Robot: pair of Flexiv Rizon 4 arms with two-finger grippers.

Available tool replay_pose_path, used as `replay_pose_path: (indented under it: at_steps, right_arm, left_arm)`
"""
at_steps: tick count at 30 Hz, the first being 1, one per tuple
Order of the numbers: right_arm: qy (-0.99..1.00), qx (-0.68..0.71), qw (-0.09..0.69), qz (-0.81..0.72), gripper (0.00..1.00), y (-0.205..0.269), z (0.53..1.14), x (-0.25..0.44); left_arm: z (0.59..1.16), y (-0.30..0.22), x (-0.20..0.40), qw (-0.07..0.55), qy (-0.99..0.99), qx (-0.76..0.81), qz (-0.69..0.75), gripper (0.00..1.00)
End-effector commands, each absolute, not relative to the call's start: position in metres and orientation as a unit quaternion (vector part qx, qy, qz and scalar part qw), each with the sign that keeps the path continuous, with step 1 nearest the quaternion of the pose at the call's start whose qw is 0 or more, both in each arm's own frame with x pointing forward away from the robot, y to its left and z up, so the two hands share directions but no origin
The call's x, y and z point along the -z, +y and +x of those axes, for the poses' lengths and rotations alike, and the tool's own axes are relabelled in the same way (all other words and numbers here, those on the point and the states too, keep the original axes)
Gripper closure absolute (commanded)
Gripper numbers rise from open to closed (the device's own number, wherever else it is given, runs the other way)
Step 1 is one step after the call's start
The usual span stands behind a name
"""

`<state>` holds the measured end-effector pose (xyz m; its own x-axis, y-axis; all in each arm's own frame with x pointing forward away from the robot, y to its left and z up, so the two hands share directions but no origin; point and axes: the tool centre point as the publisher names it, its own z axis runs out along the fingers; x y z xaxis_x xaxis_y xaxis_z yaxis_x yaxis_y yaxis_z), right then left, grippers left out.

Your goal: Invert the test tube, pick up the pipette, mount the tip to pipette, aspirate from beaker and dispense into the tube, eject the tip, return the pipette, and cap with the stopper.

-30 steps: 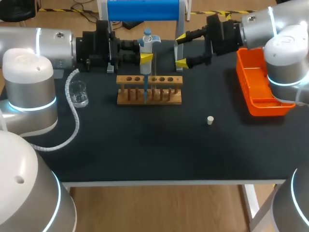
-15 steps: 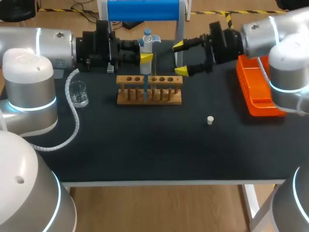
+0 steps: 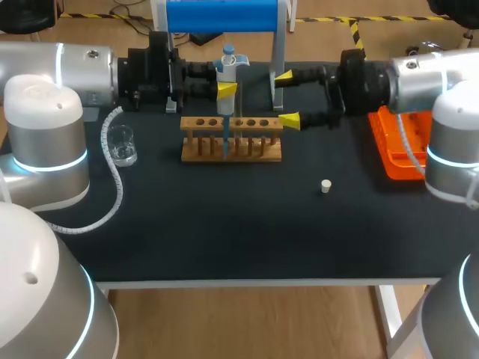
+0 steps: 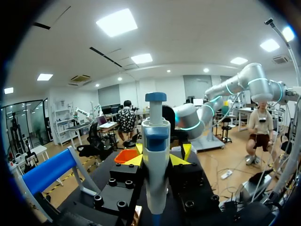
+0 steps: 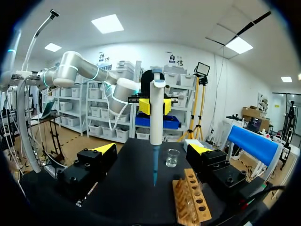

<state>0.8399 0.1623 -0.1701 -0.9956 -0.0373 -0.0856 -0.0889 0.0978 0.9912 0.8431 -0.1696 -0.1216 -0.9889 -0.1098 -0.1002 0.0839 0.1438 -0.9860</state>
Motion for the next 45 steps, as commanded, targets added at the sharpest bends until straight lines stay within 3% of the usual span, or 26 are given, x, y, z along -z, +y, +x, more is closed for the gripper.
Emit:
replay_pose_path:
  at_steps: [1,45]
  right_arm:
    - [0.73,-0.682,0.033,-0.028,0.0,0.178,0.835,0.173]
    - [0.709,-0.705,0.012,-0.008,0.0,0.267,0.854,0.168]
  left_arm:
    - [0.843,-0.169,0.122,0.074,0.752,0.655,-0.008,1.0]
    - [0.843,-0.169,0.122,0.074,0.752,0.655,-0.008,1.0]
